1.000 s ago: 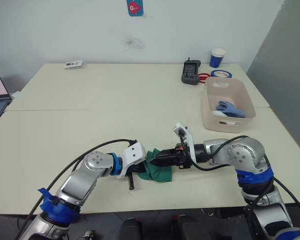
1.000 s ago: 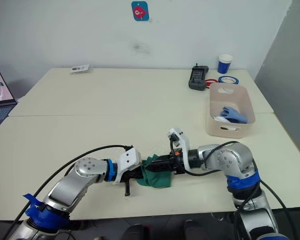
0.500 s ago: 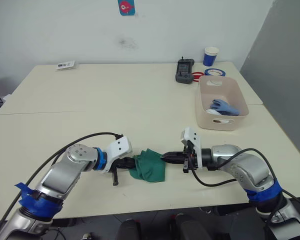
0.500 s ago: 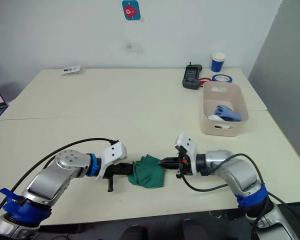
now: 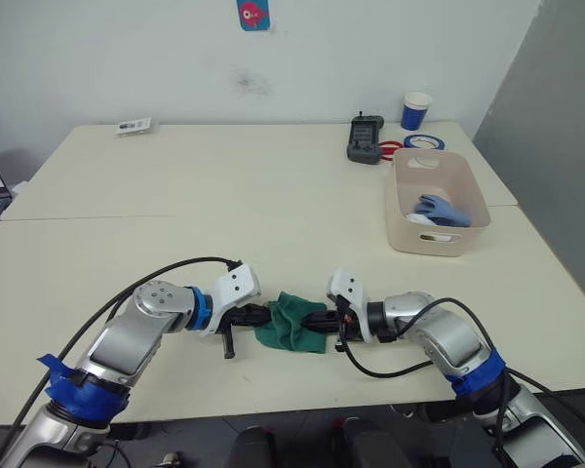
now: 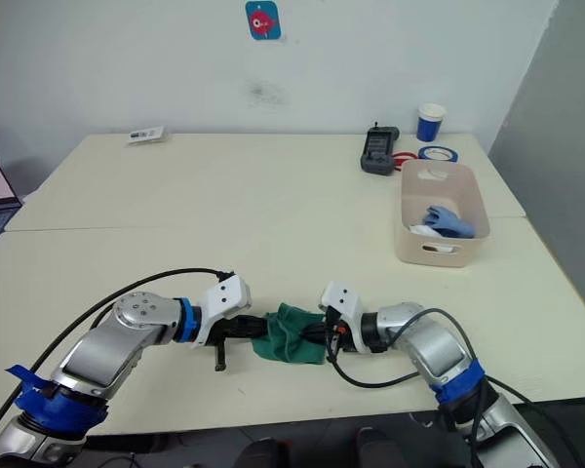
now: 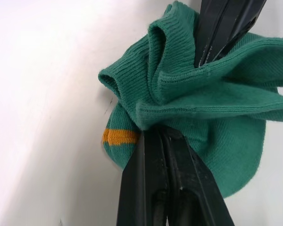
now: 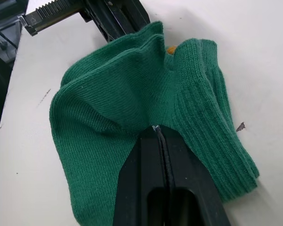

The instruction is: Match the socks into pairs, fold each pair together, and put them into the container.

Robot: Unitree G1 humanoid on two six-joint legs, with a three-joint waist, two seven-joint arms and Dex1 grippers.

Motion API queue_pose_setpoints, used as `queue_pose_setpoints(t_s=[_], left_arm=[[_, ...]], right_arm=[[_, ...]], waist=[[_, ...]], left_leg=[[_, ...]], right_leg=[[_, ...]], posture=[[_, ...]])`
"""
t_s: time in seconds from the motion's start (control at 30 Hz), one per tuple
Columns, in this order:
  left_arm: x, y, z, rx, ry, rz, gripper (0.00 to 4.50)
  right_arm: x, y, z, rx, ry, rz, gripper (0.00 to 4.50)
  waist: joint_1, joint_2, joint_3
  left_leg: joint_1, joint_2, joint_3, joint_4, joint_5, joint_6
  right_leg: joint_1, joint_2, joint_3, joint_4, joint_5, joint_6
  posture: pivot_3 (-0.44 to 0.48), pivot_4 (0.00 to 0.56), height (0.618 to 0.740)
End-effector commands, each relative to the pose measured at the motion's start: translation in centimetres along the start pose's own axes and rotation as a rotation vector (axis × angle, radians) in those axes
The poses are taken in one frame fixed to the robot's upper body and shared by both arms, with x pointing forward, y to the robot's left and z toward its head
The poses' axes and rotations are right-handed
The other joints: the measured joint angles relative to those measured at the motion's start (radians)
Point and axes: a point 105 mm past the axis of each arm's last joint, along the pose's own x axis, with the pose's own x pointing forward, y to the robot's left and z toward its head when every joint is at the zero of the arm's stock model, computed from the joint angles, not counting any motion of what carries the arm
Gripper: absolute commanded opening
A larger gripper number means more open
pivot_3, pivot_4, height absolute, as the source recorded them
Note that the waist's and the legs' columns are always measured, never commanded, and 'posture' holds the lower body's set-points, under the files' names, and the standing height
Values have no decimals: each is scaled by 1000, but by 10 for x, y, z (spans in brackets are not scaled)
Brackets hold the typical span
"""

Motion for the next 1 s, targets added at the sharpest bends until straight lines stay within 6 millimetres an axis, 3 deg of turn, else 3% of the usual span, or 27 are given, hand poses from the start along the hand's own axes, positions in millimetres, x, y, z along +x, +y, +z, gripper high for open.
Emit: queue_pose_setpoints(t_s=[0.03,0.13,0.27,0.47,0.57,0.67,0.93,1.0], left_arm=[[-30,15,21,75,-54,30,0],[-42,18,45,89,-136,17,0],[-34,5,67,92,-236,-58,0],[-5,-2,42,114,-139,-61,0],[9,-8,7,130,-31,-74,0],[17,-8,-8,116,-10,-58,0],[21,-7,-21,108,16,-58,0],[21,-7,-21,109,15,-59,0]], right_arm=[[-10,2,18,-3,-67,15,19],[-17,8,32,-25,-88,28,19],[-25,12,47,5,-115,29,19],[-43,5,45,134,-86,-49,19],[-57,7,32,296,-27,-84,581],[-62,8,23,449,15,-114,1625],[-49,7,10,708,42,-108,4486],[-44,5,7,754,42,-97,4486]], waist=[[1,0,0],[7,0,1],[7,0,1],[7,0,1],[7,0,1],[8,0,1],[7,1,0],[6,1,-1]], left_leg=[[0,0,0,0,0,0],[-1,0,-1,0,0,0],[-1,0,0,0,0,0],[-1,0,0,0,0,0],[-1,0,0,0,0,0],[-1,1,-1,0,0,0],[0,0,-1,0,0,0],[0,0,0,0,0,0]], right_leg=[[0,0,0,0,0,0],[-1,0,-1,0,0,-1],[0,0,-1,0,0,-2],[0,0,0,0,0,-1],[0,0,0,0,0,-2],[0,-1,0,0,0,-2],[0,-1,0,0,0,-4],[1,-1,0,0,0,-4]], posture=[[0,150,740],[0,150,740],[0,150,740],[0,150,740],[0,150,740],[0,150,740],[0,150,740],[0,150,740]])
